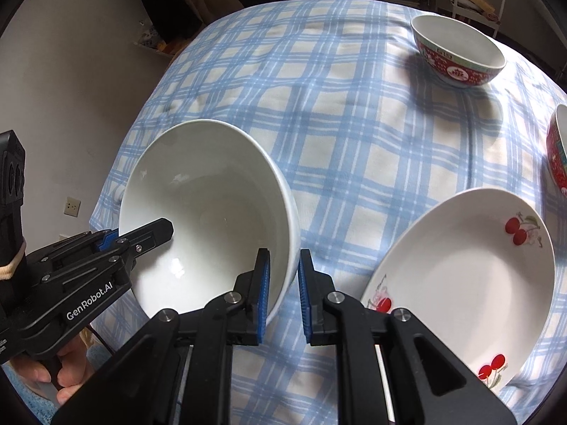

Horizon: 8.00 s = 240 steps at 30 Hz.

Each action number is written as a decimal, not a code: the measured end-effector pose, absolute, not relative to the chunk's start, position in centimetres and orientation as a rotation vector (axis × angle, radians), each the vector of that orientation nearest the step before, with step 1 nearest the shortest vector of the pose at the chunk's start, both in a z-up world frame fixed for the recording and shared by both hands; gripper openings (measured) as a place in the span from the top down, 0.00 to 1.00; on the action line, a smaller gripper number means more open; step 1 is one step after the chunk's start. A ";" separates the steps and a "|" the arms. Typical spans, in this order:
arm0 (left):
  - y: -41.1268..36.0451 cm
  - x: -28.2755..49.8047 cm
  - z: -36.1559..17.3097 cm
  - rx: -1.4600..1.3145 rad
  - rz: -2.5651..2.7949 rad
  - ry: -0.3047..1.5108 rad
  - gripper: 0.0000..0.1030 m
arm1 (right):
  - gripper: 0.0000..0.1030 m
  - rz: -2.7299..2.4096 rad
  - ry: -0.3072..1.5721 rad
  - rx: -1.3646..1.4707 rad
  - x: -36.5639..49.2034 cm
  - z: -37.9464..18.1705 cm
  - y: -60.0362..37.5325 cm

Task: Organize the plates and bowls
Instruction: 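Lift the white bowl with both grippers and carry it over another white bowl, then lower the white bowl into the other bowl and open both grippers, then move both grippers to the red-stamped white bowl and close on its rim, then lift the red-stamped bowl with both grippers and carry it over a white bowl, then lower the red-stamped bowl into the white bowl and open both grippers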

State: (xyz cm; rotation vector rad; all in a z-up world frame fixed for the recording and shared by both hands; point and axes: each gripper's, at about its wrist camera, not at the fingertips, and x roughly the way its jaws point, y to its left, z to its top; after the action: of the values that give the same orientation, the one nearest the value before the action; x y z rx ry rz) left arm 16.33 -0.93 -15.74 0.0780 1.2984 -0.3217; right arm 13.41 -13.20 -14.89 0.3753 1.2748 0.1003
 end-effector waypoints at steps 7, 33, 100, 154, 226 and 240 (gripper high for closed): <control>-1.9 15.7 -16.9 0.110 -0.340 1.329 0.86 | 0.84 0.086 1.301 0.418 12.6 -16.2 -14.0; -1.4 16.1 -17.7 0.095 -0.321 1.347 0.92 | 0.82 0.091 1.291 0.393 13.1 -16.3 -13.6; -23.8 34.2 -13.0 0.203 -0.487 1.254 0.18 | 0.27 -0.147 1.152 0.471 25.7 -11.9 -38.0; -17.4 22.8 -8.1 0.187 -0.499 1.213 0.95 | 0.91 -0.053 1.102 0.471 17.5 -8.4 -28.8; -0.4 12.8 -13.4 0.029 -0.326 1.249 0.92 | 0.89 0.125 1.176 0.295 12.1 -12.0 -12.7; -0.5 13.1 -14.5 0.046 -0.312 1.287 0.92 | 0.89 0.129 1.201 0.290 12.6 -12.9 -12.4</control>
State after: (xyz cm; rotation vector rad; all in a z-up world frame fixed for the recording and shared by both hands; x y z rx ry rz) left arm 13.13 -0.49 -14.54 0.0458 1.2874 -0.3119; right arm 12.60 -12.41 -12.87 0.2902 1.2010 0.1294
